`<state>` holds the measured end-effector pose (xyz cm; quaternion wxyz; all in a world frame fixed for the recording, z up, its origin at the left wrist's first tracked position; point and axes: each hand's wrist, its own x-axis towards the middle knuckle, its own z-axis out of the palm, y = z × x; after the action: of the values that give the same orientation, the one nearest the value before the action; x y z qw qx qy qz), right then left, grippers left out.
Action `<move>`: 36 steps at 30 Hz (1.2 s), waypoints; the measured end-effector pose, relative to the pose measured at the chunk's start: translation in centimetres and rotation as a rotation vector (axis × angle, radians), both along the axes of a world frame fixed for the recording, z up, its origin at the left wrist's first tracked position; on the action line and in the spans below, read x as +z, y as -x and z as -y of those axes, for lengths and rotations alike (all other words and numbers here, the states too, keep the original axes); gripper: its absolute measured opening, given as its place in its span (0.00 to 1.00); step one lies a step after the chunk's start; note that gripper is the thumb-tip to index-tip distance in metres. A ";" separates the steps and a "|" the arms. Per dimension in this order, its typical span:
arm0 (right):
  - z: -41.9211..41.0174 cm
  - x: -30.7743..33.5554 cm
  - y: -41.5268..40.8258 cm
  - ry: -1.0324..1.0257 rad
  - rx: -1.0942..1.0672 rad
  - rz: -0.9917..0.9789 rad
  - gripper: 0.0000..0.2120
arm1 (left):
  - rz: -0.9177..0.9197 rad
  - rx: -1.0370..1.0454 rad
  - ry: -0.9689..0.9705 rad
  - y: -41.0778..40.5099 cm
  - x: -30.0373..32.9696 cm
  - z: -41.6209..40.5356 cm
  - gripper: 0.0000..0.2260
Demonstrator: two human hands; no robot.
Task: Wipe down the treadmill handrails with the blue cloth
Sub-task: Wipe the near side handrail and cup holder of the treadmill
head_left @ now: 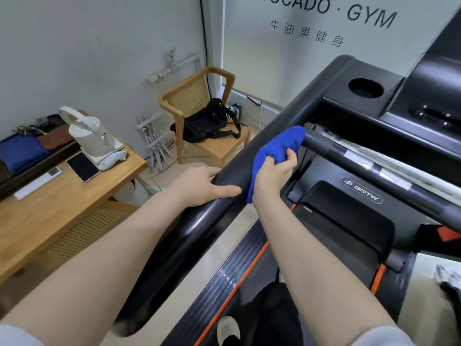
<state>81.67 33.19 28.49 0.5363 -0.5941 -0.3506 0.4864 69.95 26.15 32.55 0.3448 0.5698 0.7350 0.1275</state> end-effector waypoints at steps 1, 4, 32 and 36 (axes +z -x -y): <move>-1.2 0.3 -0.3 0.061 -0.013 -0.046 0.21 | -0.006 -0.007 0.010 0.0 0.1 -0.1 0.24; -1.9 -0.3 -0.8 0.091 0.044 0.031 0.24 | -0.072 -0.050 0.027 0.1 0.2 -0.4 0.24; -11.5 2.8 -1.3 -0.987 1.296 1.410 0.18 | -0.120 -0.068 0.369 -2.0 4.2 -9.0 0.22; -18.7 3.4 -2.7 -0.860 1.283 1.464 0.19 | -0.243 -0.016 0.249 -3.3 4.7 -11.7 0.33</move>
<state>84.34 51.85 31.92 0.0029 -0.2068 -0.9777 0.0374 73.22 37.88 37.24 0.3223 0.5398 0.7768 -0.0374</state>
